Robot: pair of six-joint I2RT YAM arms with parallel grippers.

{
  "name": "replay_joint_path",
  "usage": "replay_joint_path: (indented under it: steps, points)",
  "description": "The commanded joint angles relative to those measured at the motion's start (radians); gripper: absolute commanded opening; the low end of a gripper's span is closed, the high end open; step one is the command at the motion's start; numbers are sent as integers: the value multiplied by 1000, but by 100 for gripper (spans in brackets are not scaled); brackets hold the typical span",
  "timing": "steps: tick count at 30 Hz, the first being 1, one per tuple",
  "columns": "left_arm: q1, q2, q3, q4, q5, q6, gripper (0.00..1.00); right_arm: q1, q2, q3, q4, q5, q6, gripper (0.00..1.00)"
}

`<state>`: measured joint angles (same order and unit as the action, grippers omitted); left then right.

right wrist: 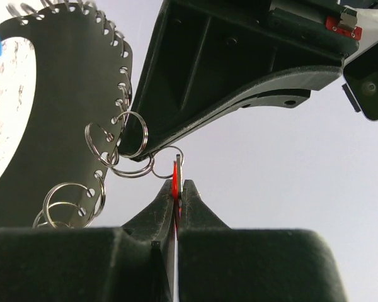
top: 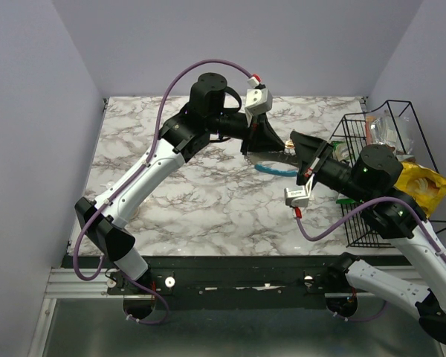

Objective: Remove the keys from the keyring

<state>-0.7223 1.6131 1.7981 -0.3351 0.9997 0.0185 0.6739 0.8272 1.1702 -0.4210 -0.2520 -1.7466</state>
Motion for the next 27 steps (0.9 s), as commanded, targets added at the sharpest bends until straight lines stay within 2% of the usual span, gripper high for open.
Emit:
replay_joint_path:
  steps: [1, 8, 12, 27]
  points:
    - [-3, 7, 23, -7, -15, 12, 9, 1, -16, 46, 45, -15, 30, 1]
    - [-3, -5, 15, -12, -6, 17, 0, 0, -20, 49, 47, -9, 42, 1]
    - [-3, -9, 15, 16, 2, -15, 0, 0, -25, 39, 47, -4, 42, 1]
    - [55, -38, -60, 298, 135, -304, 0, 0, -42, 19, 25, -4, 56, 1]
